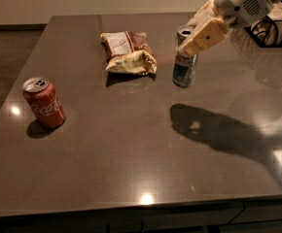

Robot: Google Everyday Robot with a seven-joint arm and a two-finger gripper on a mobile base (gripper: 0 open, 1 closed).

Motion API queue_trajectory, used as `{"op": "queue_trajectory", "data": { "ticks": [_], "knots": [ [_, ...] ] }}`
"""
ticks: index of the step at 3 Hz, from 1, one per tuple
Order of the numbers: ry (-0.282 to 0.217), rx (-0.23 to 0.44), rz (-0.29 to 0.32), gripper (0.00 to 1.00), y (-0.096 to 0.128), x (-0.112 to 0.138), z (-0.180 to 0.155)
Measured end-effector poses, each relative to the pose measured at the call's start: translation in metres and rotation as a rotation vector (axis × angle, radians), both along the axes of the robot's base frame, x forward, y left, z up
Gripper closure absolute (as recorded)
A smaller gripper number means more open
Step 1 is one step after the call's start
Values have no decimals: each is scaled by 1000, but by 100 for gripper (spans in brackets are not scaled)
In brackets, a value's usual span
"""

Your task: Pick redbull can

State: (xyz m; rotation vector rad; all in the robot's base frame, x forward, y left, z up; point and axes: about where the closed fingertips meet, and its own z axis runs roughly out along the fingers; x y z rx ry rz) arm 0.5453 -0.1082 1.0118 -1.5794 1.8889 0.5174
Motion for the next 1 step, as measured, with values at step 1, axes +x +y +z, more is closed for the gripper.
{"op": "queue_trajectory", "data": {
  "ticks": [1],
  "knots": [
    [-6,4,3,100,0,0,4]
  ]
}}
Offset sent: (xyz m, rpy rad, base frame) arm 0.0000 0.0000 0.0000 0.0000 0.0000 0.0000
